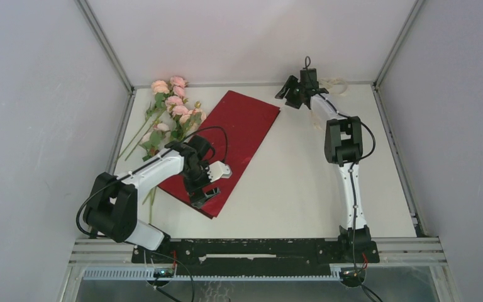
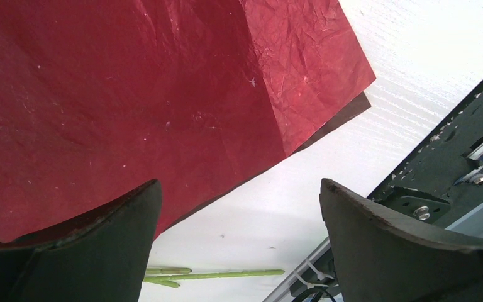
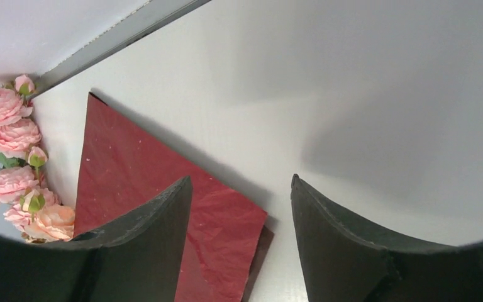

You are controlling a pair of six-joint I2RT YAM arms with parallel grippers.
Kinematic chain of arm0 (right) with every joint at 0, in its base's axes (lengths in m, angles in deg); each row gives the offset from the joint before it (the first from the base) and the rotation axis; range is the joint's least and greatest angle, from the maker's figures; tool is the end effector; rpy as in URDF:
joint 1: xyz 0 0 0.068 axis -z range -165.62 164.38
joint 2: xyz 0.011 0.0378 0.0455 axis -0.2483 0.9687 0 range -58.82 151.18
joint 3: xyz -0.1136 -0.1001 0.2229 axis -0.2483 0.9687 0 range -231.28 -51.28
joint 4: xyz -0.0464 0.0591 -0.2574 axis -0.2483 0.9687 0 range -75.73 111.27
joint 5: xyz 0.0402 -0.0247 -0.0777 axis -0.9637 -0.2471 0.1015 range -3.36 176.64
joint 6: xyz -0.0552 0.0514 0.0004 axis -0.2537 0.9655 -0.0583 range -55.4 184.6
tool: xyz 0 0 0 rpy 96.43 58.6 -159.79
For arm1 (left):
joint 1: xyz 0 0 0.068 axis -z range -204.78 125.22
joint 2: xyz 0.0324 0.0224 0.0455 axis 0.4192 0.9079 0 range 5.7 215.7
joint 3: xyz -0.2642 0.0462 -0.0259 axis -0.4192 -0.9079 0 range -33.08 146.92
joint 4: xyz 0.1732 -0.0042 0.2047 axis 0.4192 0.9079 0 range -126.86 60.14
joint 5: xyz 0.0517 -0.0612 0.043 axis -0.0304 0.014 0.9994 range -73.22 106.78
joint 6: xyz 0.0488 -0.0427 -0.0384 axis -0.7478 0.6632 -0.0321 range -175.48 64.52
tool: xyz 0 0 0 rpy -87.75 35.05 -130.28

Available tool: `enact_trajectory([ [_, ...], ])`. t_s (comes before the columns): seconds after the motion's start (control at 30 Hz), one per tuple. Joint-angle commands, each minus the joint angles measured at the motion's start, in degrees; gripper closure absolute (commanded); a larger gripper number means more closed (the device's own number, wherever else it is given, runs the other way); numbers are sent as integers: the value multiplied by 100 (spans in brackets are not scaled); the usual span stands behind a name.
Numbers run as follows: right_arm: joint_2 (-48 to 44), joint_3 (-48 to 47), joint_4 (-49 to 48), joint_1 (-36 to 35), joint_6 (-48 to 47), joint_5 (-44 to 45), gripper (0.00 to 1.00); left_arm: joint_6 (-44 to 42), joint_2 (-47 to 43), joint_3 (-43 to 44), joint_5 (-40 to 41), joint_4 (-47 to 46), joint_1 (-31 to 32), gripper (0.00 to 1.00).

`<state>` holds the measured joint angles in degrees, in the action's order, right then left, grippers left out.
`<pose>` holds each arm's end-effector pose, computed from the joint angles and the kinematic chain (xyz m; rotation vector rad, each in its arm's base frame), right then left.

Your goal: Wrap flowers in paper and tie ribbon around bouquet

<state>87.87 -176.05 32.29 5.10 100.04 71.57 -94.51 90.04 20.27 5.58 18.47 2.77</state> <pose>0.5874 0.1127 0.1312 0.3881 2.3070 0.7002 0.2161 -0.1266 0.1583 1.6794 2.5400 -0.2872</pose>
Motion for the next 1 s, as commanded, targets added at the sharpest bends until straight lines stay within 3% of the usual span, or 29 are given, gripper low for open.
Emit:
enact_trajectory([
  [0.0,1,-293,98,51,-8,-111,36,-39,66,191,-164,-62,-30,0],
  [0.17,258,-530,51,16,170,-409,56,-33,127,186,-137,-61,-55,0],
  [0.47,334,-793,532,14,238,84,56,-43,122,183,-154,-70,-109,0],
  [0.7,447,-694,532,6,562,-322,58,-23,127,201,-197,-60,-123,0],
  [0.97,397,-608,183,14,770,-794,69,-46,130,176,-184,-64,-119,0],
])
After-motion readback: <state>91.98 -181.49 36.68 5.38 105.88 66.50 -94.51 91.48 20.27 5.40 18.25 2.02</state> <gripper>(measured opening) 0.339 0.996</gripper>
